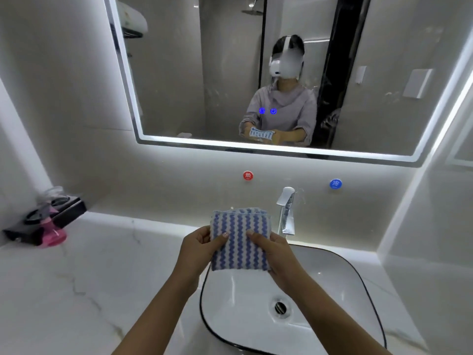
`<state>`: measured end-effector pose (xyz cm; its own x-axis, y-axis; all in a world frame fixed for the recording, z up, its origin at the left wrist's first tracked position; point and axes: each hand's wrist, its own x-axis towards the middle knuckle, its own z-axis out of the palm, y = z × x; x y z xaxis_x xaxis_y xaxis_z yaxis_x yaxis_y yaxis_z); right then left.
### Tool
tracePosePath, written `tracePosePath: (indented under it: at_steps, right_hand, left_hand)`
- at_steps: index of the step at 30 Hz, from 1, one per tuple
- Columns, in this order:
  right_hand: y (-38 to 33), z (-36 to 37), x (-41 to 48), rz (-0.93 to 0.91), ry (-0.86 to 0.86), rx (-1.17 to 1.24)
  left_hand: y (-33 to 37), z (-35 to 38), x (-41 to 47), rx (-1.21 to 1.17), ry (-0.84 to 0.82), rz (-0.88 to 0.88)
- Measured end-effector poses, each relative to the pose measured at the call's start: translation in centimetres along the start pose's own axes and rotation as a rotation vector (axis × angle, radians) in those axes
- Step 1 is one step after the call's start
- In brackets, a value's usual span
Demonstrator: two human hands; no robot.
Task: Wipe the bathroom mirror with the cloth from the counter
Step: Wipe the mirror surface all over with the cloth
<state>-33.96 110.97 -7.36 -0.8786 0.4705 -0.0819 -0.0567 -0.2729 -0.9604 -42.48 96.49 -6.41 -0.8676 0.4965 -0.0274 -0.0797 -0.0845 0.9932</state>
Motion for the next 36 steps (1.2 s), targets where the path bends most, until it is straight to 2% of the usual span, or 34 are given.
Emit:
tracePosePath:
  at_steps: [12,26,36]
  right_hand:
    - [2.8,12.5,-4.1,0.016,0.097,0.021]
    - [2.3,13.8,-0.3,-0.02,0.1,-0.013]
    - [0.4,13.5,7.7,-0.019,0.111,-0.026]
  left_hand:
    - [3.0,-12.4,-1.9,0.05,-0.152,0.021]
    - [3.6,-13.9,1.3,0.039,-0.14,0.009]
    - [5.1,-12.9,9.1,0.077,-0.107,0.041]
